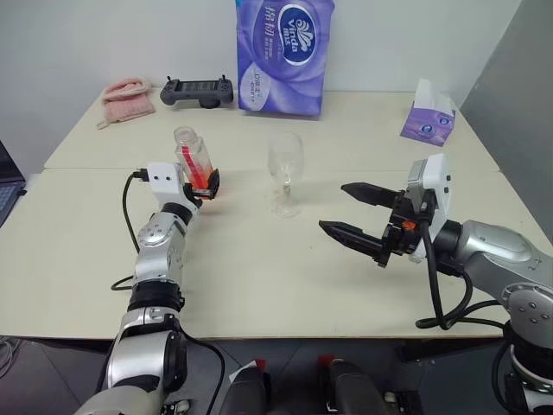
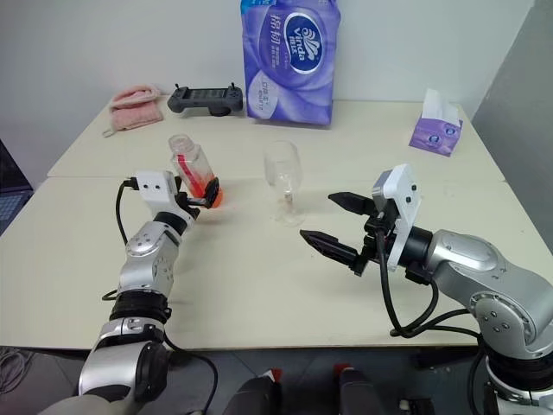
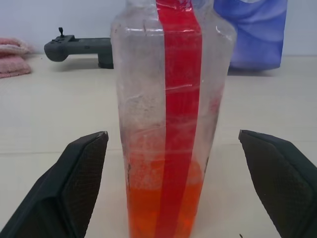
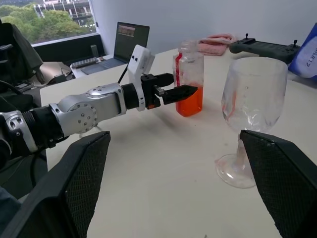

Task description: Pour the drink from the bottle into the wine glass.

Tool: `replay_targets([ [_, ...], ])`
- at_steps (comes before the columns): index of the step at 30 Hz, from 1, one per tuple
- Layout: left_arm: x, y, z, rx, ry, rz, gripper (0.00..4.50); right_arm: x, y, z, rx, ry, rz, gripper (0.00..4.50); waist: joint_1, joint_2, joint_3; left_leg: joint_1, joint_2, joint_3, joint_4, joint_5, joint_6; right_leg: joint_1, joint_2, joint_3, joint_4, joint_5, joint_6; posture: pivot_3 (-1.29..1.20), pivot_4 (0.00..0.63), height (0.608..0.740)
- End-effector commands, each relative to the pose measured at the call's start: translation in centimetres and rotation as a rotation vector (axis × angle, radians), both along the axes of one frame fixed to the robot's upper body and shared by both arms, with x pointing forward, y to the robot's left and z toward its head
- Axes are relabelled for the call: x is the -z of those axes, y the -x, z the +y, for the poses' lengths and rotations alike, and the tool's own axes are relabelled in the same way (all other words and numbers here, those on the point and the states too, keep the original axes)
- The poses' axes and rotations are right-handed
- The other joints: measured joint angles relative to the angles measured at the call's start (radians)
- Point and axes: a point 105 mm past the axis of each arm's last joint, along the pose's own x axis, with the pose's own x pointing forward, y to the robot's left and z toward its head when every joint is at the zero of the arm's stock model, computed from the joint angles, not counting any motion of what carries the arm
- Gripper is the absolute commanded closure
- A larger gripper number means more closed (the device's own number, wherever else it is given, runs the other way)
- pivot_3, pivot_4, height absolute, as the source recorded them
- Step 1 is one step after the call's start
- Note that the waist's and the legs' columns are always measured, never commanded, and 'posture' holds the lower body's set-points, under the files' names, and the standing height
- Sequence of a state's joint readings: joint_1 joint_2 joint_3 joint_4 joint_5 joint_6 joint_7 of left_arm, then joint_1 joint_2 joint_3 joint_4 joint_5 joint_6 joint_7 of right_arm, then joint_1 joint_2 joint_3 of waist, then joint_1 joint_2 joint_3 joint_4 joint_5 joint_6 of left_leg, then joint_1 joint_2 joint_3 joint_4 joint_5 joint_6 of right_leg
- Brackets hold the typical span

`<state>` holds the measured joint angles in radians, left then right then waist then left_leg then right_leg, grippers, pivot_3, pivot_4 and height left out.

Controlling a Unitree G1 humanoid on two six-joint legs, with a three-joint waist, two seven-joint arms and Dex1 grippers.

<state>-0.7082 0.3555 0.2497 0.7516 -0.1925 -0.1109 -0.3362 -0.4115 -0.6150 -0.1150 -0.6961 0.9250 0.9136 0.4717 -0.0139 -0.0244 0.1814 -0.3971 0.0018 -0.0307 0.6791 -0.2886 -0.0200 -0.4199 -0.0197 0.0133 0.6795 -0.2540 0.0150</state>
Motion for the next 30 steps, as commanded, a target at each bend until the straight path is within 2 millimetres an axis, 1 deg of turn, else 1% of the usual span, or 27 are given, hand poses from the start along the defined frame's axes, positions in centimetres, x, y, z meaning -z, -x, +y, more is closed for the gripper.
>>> replay_targets([
  [1, -1.1, -0.4, 0.7, -0.015, -0.043, -0.035, 0.00, -1.0, 0.5, 0.2, -0.008, -0.017, -0.052, 0.04, 0.000, 0.000, 0.000, 0.000, 0.000, 0.000, 0.000, 0.000, 0.000, 0.000, 0.000, 0.000, 0.000, 0.000, 0.000, 0.00, 0.150, 0.740],
  [3, -0.9, -0.6, 1.0, -0.020, -0.047, -0.029, 0.00, -1.0, 0.4, 0.1, -0.002, -0.019, -0.054, 0.04, 0.000, 0.000, 0.000, 0.000, 0.000, 0.000, 0.000, 0.000, 0.000, 0.000, 0.000, 0.000, 0.000, 0.000, 0.000, 0.00, 0.150, 0.740],
  [6, -0.6, -0.8, 1.2, -0.028, -0.055, -0.016, 0.56, -1.0, 0.2, 0.1, 0.004, -0.021, -0.054, 0.00, 0.000, 0.000, 0.000, 0.000, 0.000, 0.000, 0.000, 0.000, 0.000, 0.000, 0.000, 0.000, 0.000, 0.000, 0.000, 0.00, 0.150, 0.740],
  [12, -0.1, -0.9, 1.5, -0.040, -0.052, -0.004, 2.38, -0.9, 0.0, 0.0, 0.018, -0.026, -0.054, 0.00, -0.002, 0.000, 0.000, 0.000, 0.000, 0.000, 0.000, 0.000, 0.000, 0.000, 0.000, 0.000, 0.000, 0.000, 0.000, 0.00, 0.150, 0.740],
  [14, 0.1, -0.9, 1.5, -0.040, -0.054, 0.001, 2.75, -0.8, 0.0, 0.0, 0.020, -0.027, -0.054, 0.00, -0.002, 0.000, 0.000, 0.000, 0.000, 0.000, 0.000, 0.000, 0.000, 0.000, 0.000, 0.000, 0.000, 0.000, 0.000, 0.00, 0.150, 0.740],
  [17, 0.0, -1.0, 1.5, -0.040, -0.054, 0.001, 2.84, -0.8, 0.0, 0.0, 0.023, -0.028, -0.055, 0.00, -0.002, 0.000, 0.000, 0.000, 0.000, 0.000, 0.000, 0.000, 0.000, 0.000, 0.000, 0.000, 0.000, 0.000, 0.000, 0.00, 0.150, 0.740],
  [19, -0.9, -1.1, 1.0, -0.021, -0.074, -0.027, 2.84, -0.9, -0.3, -0.2, 0.047, -0.034, -0.071, 0.00, -0.002, 0.000, 0.000, 0.000, 0.000, 0.000, 0.000, 0.000, 0.000, 0.000, 0.000, 0.000, 0.000, 0.000, 0.000, 0.00, 0.150, 0.740],
  [22, -2.7, -1.3, -0.3, 0.037, -0.189, -0.083, 2.84, -1.2, -1.2, -0.8, 0.113, -0.026, -0.150, 0.00, -0.002, 0.000, 0.000, 0.000, 0.000, 0.000, 0.000, 0.000, 0.000, 0.000, 0.000, 0.000, 0.000, 0.000, 0.000, 0.00, 0.150, 0.740],
  [23, -3.1, -1.3, -0.5, 0.044, -0.223, -0.093, 2.84, -1.3, -1.5, -0.9, 0.132, -0.027, -0.171, 0.00, -0.002, 0.000, 0.000, 0.000, -0.001, -0.001, 0.000, 0.000, 0.000, 0.000, 0.000, -0.001, 0.000, 0.000, 0.000, 0.00, 0.150, 0.740],
  [25, -4.6, -1.4, -0.8, 0.059, -0.276, -0.130, 2.84, -1.2, -2.3, -1.0, 0.164, -0.040, -0.198, 0.00, -0.002, 0.000, 0.000, -0.001, -0.001, -0.001, 0.000, 0.000, 0.000, -0.001, 0.000, -0.001, 0.001, 0.000, 0.000, 0.00, 0.150, 0.740],
  [26, -4.9, -1.4, -0.9, 0.062, -0.284, -0.138, 2.84, -1.2, -2.5, -0.9, 0.169, -0.043, -0.204, 0.00, -0.002, 0.000, 0.000, -0.001, -0.001, -0.001, 0.000, 0.000, 0.000, -0.001, 0.000, -0.001, 0.001, 0.000, 0.000, 0.00, 0.150, 0.740],
  [30, -8.5, -1.4, -1.9, 0.109, -0.484, -0.226, 2.84, -1.6, -3.3, -0.3, 0.163, -0.085, -0.234, 0.00, -0.003, -0.001, 0.000, -0.001, -0.001, -0.001, 0.000, 0.000, 0.000, -0.002, 0.000, -0.001, 0.001, 0.000, 0.000, 0.00, 0.150, 0.740],
])
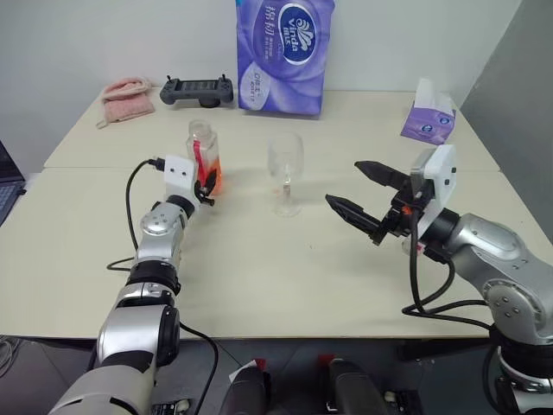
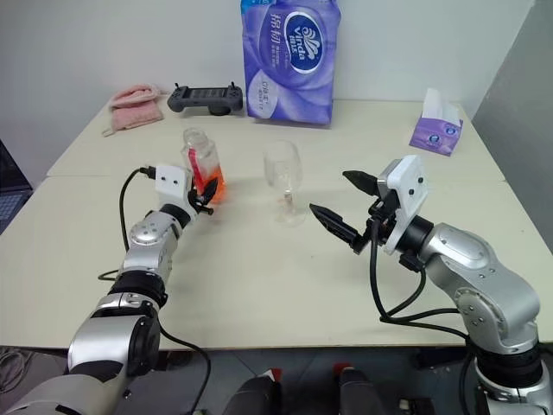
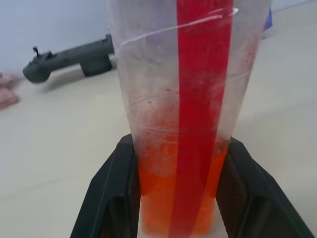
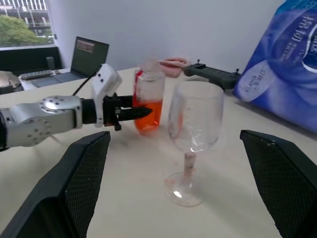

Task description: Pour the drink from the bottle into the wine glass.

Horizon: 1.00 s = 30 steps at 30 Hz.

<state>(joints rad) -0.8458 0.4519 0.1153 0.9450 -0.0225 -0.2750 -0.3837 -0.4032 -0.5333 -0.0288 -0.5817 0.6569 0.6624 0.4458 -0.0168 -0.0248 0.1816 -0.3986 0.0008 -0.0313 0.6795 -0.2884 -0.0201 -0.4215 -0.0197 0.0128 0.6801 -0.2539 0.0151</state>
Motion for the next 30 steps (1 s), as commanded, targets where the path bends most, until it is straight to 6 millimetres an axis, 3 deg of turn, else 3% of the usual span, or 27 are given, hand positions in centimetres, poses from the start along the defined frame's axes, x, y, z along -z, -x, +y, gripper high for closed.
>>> replay_targets([
  [1, -6.8, 0.0, -1.0, 0.061, -0.178, -0.196, 2.84, -1.4, -0.1, 0.5, -0.016, -0.027, -0.085, 0.00, -0.001, 0.000, 0.000, 0.000, 0.000, 0.000, 0.000, 0.000, 0.000, 0.000, 0.000, 0.000, 0.000, 0.000, 0.000, 0.00, 0.150, 0.740],
  [5, -9.4, 0.2, -1.8, 0.122, -0.362, -0.250, 2.84, -1.5, -0.3, 0.5, -0.024, -0.038, -0.095, 0.00, -0.001, 0.000, 0.000, 0.000, -0.001, 0.000, 0.000, 0.000, 0.000, 0.000, 0.000, 0.000, 0.000, 0.000, 0.000, 0.00, 0.150, 0.740],
  [11, -11.3, 0.3, -3.5, 0.205, -0.553, -0.287, 2.84, -1.6, -0.4, 0.5, -0.035, -0.053, -0.103, 0.00, -0.001, 0.000, 0.000, 0.000, -0.004, 0.000, 0.000, 0.000, 0.000, 0.000, 0.000, 0.000, 0.000, 0.000, 0.000, 0.00, 0.150, 0.740],
  [20, -11.7, 0.3, -4.6, 0.245, -0.790, -0.321, 2.84, -1.2, -0.5, 0.6, -0.021, -0.059, -0.110, 0.00, -0.003, 0.000, 0.000, 0.000, -0.005, 0.000, 0.000, 0.000, 0.000, 0.000, 0.000, 0.000, 0.000, 0.000, 0.000, 0.00, 0.150, 0.740],
  [30, -12.0, 0.1, -4.4, 0.215, -0.944, -0.354, 2.84, -0.6, -0.4, 0.6, -0.014, -0.047, -0.111, 0.00, -0.009, 0.000, 0.000, -0.001, -0.005, 0.000, 0.000, 0.000, 0.000, 0.000, 0.000, 0.000, 0.000, 0.000, 0.001, 0.00, 0.150, 0.740],
])
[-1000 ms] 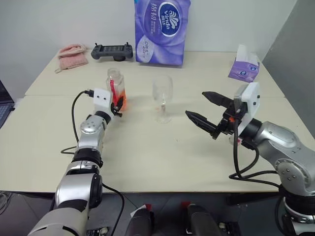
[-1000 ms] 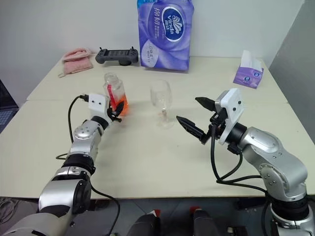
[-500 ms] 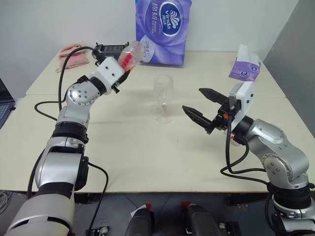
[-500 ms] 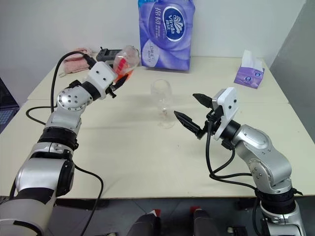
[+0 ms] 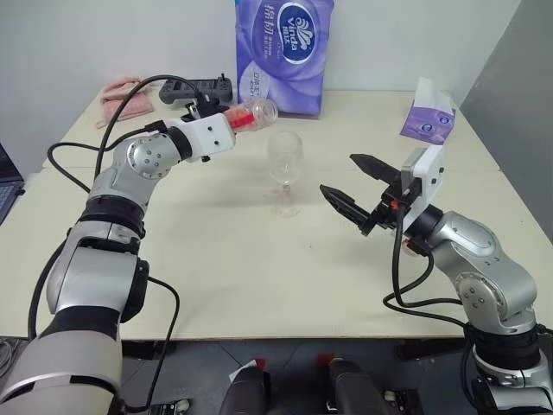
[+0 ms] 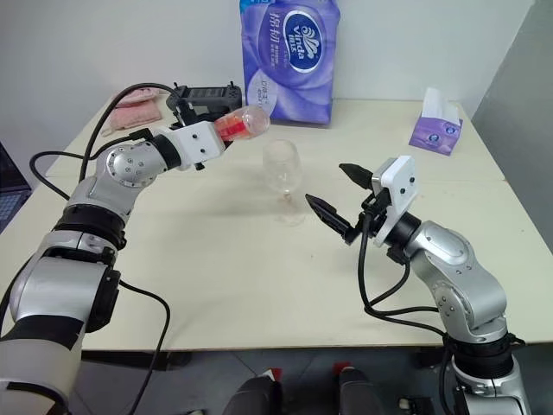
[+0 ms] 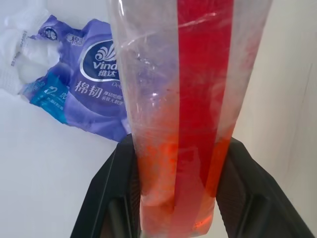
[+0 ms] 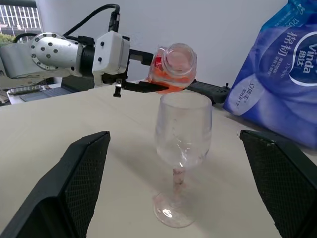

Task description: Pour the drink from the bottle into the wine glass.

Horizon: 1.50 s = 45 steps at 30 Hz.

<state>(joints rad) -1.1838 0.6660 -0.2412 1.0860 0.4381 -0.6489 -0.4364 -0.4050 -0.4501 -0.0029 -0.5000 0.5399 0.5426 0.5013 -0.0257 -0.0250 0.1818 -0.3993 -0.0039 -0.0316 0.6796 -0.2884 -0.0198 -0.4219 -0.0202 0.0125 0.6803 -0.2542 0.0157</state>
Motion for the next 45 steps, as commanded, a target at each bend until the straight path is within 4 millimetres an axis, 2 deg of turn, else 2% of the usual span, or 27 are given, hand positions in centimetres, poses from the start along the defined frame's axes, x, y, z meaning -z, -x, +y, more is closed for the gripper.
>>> replay_targets([
  [1, -3.0, 0.3, -0.1, 0.010, -0.032, -0.112, 2.84, -0.9, 0.7, 0.3, -0.019, -0.011, -0.056, 0.00, 0.000, 0.000, 0.000, 0.000, 0.000, 0.000, 0.000, 0.000, 0.000, 0.000, 0.000, 0.000, 0.000, 0.000, 0.000, 0.00, 0.150, 0.740],
  [15, -4.1, 0.2, -0.2, -0.011, -0.195, -0.216, 2.84, -0.8, 0.6, 0.4, -0.013, -0.013, -0.061, 0.00, 0.000, 0.000, 0.000, 0.000, -0.001, 0.000, 0.000, 0.000, 0.000, 0.000, 0.000, 0.000, 0.000, 0.000, 0.000, 0.00, 0.150, 0.740],
  [45, -5.6, 0.0, 0.0, -0.041, -0.347, -0.316, 2.84, -1.1, 0.3, 0.3, 0.010, -0.031, -0.071, 0.00, -0.001, 0.000, 0.000, 0.000, -0.001, 0.001, 0.000, 0.000, 0.000, 0.000, 0.000, 0.000, 0.001, 0.000, 0.000, 0.00, 0.150, 0.740],
])
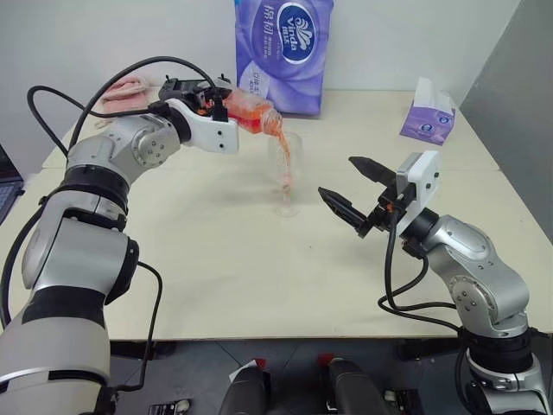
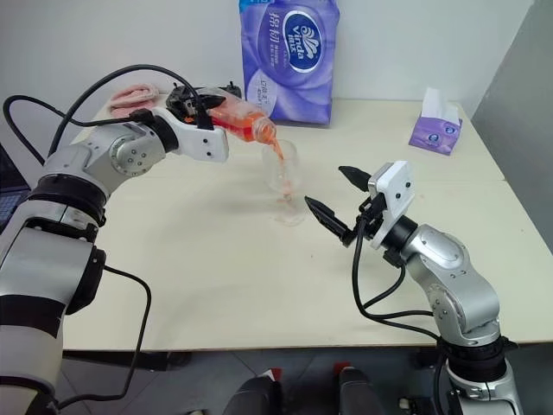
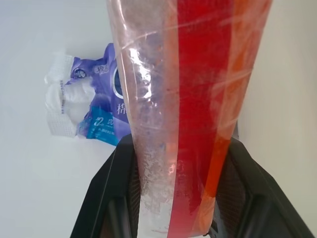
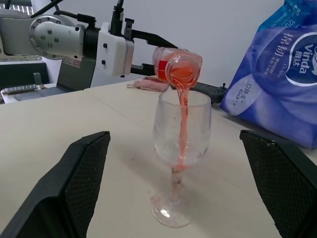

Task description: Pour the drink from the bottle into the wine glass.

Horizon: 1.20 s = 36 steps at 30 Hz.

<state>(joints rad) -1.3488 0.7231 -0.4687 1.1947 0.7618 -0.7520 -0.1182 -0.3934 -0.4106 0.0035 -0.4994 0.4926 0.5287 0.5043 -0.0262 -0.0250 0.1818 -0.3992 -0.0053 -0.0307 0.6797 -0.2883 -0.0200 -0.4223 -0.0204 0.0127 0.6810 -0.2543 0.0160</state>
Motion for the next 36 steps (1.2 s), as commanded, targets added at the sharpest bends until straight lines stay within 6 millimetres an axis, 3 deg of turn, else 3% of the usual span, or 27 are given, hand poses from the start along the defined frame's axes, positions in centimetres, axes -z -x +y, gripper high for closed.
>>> replay_targets([
  [1, -3.33, 0.40, 0.37, -0.002, 0.010, -0.097, 2.84, -1.37, 0.43, 0.02, -0.003, -0.022, -0.063, 0.00, 0.000, 0.000, 0.000, 0.000, 0.000, 0.000, 0.000, 0.000, 0.000, 0.000, 0.000, 0.000, 0.000, 0.000, 0.000, 0.00, 0.150, 0.740],
  [36, -4.20, 0.31, -0.05, -0.006, -0.059, -0.138, 2.84, -1.58, 0.60, -0.02, 0.010, -0.027, -0.061, 0.00, 0.000, 0.000, 0.000, 0.000, 0.000, 0.001, 0.000, 0.000, 0.000, 0.000, 0.000, 0.000, 0.000, 0.000, 0.000, 0.00, 0.150, 0.740],
])
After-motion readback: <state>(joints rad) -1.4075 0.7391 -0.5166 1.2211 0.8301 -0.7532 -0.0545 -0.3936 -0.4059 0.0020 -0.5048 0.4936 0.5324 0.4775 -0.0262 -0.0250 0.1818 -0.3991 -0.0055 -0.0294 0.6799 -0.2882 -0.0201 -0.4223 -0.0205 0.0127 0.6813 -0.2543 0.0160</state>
